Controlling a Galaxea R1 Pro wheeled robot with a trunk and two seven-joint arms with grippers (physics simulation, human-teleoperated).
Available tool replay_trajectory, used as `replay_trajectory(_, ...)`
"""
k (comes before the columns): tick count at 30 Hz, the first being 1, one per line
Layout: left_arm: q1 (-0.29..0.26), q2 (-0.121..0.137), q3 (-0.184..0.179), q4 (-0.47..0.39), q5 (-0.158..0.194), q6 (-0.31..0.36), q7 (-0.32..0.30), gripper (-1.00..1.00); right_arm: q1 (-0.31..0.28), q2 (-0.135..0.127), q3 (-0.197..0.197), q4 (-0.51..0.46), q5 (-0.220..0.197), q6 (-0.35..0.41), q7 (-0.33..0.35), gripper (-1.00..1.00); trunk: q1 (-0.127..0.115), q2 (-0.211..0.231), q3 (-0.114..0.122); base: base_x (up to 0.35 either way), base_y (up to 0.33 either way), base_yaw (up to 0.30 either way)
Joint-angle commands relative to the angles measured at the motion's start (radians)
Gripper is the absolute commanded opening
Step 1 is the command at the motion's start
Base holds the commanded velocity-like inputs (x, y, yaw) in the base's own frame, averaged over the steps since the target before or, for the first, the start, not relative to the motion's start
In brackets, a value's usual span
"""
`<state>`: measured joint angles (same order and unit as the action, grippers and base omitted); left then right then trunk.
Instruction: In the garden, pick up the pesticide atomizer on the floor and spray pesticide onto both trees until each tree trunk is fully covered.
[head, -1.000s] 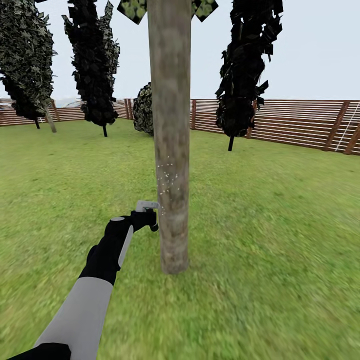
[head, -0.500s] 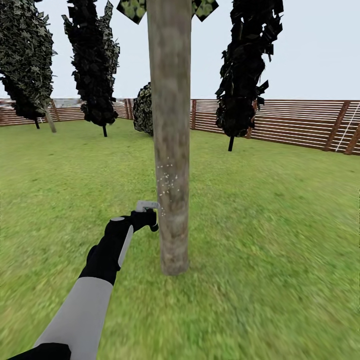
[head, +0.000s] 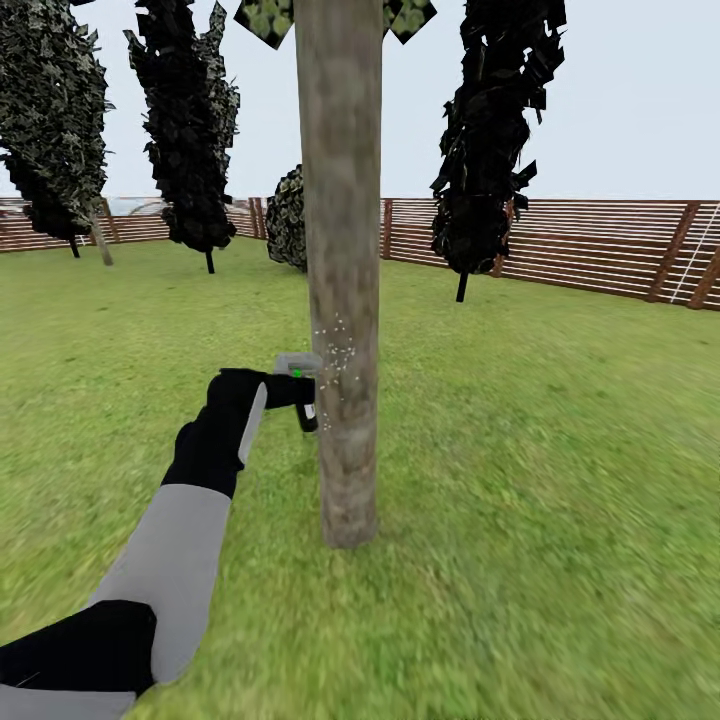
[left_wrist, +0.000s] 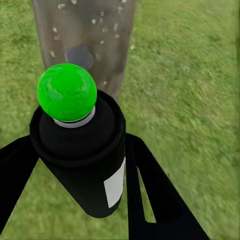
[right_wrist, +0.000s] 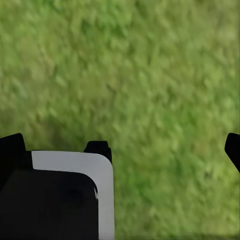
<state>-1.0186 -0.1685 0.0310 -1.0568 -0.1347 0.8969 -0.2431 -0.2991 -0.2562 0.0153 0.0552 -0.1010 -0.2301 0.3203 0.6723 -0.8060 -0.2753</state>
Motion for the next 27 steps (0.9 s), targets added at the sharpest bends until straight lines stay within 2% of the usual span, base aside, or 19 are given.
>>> replay_trajectory(1,-0.01,0.0,0.0,0.002,-0.002,0.002,0.002,-1.0,0.0,0.0,0.0,0.0,0.0,0.0,0.0,1.0,0.0,0.0,0.0,0.0,0.0,0.0)
replay_trajectory(5,-0.084,0.0,0.0,0.052,-0.003,0.008,0.002,-1.0,0.0,0.001,0.001,0.0,0.001,0.0,-0.02,1.0,0.0,0.0,0.0,0.0,0.0,0.0)
replay_trajectory(10,-0.154,0.0,0.001,0.097,-0.003,0.081,0.002,-1.0,0.0,0.008,0.001,0.0,0.001,0.0,-0.039,1.0,0.0,0.0,0.0,0.0,0.0,0.0)
replay_trajectory(12,-0.175,0.001,0.001,0.103,-0.003,0.088,0.002,-1.0,0.0,0.009,0.001,0.0,0.001,0.0,-0.04,1.0,0.0,0.0,0.0,0.0,0.0,0.0)
replay_trajectory(17,-0.27,0.002,0.002,0.179,-0.003,0.096,0.001,-1.0,0.0,0.011,0.001,0.0,0.001,0.0,-0.041,1.0,0.0,0.0,0.0,0.0,0.0,0.0)
replay_trajectory(21,-0.301,0.002,0.003,0.2,-0.003,0.097,0.001,-1.0,0.0,0.011,0.002,0.0,0.001,0.0,-0.041,1.0,0.0,0.0,0.0,0.0,0.0,0.0)
replay_trajectory(22,-0.322,0.002,0.003,0.209,-0.003,0.097,0.001,-1.0,0.0,0.011,0.002,0.0,0.001,0.0,-0.041,1.0,0.0,0.0,0.0,0.0,0.0,0.0)
replay_trajectory(24,-0.442,0.002,0.003,0.334,-0.003,0.098,0.001,-1.0,0.0,0.011,0.001,0.0,0.001,0.0,-0.041,1.0,0.0,0.0,0.0,0.0,0.0,0.0)
replay_trajectory(26,-0.507,0.003,0.003,0.399,-0.003,0.098,0.001,-1.0,0.0,0.011,0.001,0.0,0.001,0.0,-0.041,1.0,0.0,0.0,0.0,0.0,0.0,0.0)
replay_trajectory(27,-0.522,0.003,0.003,0.41,-0.003,0.098,0.001,-1.0,0.0,0.011,0.001,0.0,0.001,0.0,-0.041,1.0,0.0,0.0,0.0,0.0,0.0,0.0)
